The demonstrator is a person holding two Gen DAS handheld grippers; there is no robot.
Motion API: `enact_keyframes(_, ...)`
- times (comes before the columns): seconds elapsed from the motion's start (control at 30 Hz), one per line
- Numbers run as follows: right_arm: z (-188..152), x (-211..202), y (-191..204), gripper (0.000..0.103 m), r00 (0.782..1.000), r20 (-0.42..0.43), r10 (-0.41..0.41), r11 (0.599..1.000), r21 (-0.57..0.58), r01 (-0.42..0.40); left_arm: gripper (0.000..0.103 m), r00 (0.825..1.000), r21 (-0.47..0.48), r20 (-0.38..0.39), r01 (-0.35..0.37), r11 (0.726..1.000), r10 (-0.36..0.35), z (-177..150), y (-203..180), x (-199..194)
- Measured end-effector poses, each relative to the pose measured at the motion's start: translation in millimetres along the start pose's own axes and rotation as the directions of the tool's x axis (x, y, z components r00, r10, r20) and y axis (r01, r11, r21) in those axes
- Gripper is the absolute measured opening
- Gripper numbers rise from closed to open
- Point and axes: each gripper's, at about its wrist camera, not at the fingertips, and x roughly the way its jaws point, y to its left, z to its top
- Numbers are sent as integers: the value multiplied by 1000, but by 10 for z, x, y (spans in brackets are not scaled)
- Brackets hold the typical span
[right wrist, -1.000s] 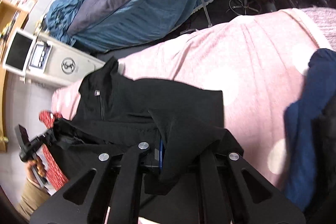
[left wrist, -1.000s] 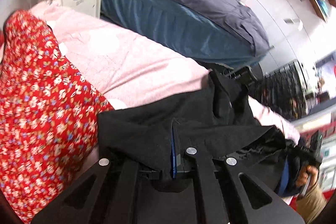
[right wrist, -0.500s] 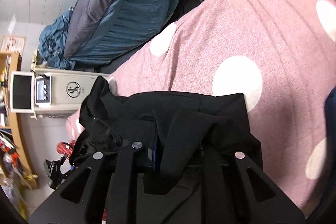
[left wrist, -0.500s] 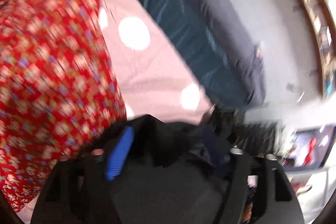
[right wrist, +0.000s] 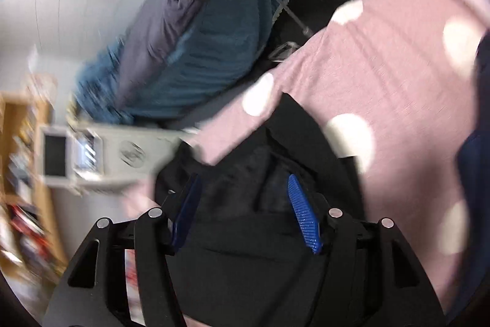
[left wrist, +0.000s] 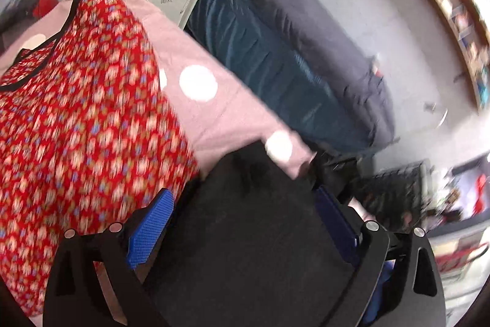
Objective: Fold large clothes
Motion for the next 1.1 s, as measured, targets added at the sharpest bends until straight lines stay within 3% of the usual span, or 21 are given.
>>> enact_keyframes(0.07, -175, -16, 133, 59, 994, -10, -110, 984, -139, 107, 92, 998, 56, -37, -44, 997, 46, -252, -103, 75)
enact_keyframes(0.13, -460, -22, 224, 59, 977, -4, -215, 941, -268, 207, 92, 993, 110, -74, -82, 991, 90, -490, -200, 142)
enact_keyframes(0.27, -974, -60, 144, 59, 947, 34, -318, 876, -371, 308, 92, 986, 198, -96, -112, 974, 133, -1004, -358, 193)
enact_keyframes(0.37, -1312, -72, 48, 59, 941, 34, -338, 852, -413, 321, 92, 981, 255, -121, -115, 960, 150, -1345, -476, 261)
enact_keyframes(0.5, -1697, 31, 18, 59, 933, 8, -359, 820, -475, 319, 92, 963, 357, -150, -156, 921, 222, -1677, -569, 482)
enact_keyframes(0.6, -1970, 150, 76, 59, 929, -7, -370, 791, -527, 311, 92, 953, 439, -158, -166, 883, 258, -1867, -670, 622)
enact_keyframes(0.67, -2091, 250, 123, 59, 921, -14, -389, 759, -572, 311, 92, 944, 499, -131, -202, 842, 304, -1959, -712, 742)
enact_keyframes(0.77, -2166, 325, 171, 59, 913, 2, -408, 725, -608, 325, 90, 920, 525, -98, -275, 806, 378, -1849, -713, 931)
enact_keyframes(0.97, -1807, 229, 132, 59, 930, 8, -368, 809, -491, 324, 92, 912, 477, 69, -386, 789, 404, -1150, -812, 936)
enact_keyframes(1.0, -1754, 211, 106, 59, 933, 2, -359, 823, -470, 318, 92, 904, 483, 95, -407, 775, 416, -1044, -839, 946)
enact_keyframes(1.1, -1702, 199, 90, 59, 934, -1, -358, 832, -454, 319, 92, 862, 535, 188, -491, 687, 470, -669, -993, 1137)
